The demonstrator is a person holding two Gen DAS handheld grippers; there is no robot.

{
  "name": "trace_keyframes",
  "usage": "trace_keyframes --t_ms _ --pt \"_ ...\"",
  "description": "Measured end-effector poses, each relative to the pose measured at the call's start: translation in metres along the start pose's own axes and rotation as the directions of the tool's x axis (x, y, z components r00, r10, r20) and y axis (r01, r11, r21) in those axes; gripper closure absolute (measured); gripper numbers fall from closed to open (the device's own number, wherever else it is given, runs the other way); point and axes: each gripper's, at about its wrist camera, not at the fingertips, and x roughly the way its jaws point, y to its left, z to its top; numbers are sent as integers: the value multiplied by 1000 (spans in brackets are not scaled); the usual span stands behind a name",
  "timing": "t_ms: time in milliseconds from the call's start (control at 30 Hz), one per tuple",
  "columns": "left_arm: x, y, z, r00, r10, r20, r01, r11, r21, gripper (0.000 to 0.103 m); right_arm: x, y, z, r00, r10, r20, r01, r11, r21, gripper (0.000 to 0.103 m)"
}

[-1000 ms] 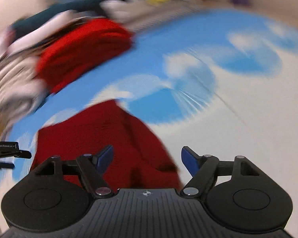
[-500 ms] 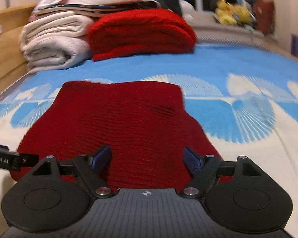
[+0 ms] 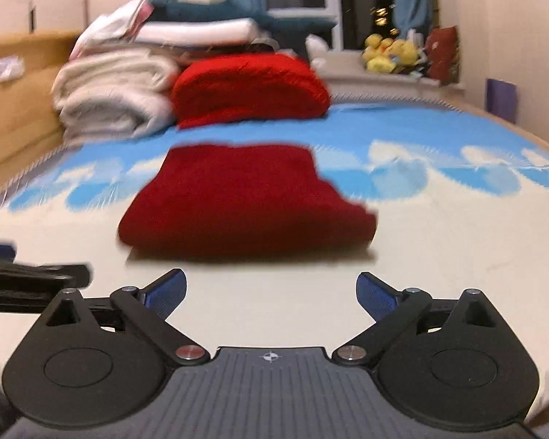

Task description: Fold small clothes

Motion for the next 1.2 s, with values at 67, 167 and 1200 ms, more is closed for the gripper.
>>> trace_keyframes --t_ms 67,167,1200 --pt "1 1 -10 999 -36 -24 35 999 -30 0 -1 4 -5 999 -28 -16 28 999 -24 4" --pt "11 4 -12 996 -67 -67 62 996 -62 0 4 4 1 998 -66 -1 66 997 -32 4" --pt "31 3 3 994 -44 -95 37 996 -77 0 27 9 6 995 -87 -47 85 996 -30 4"
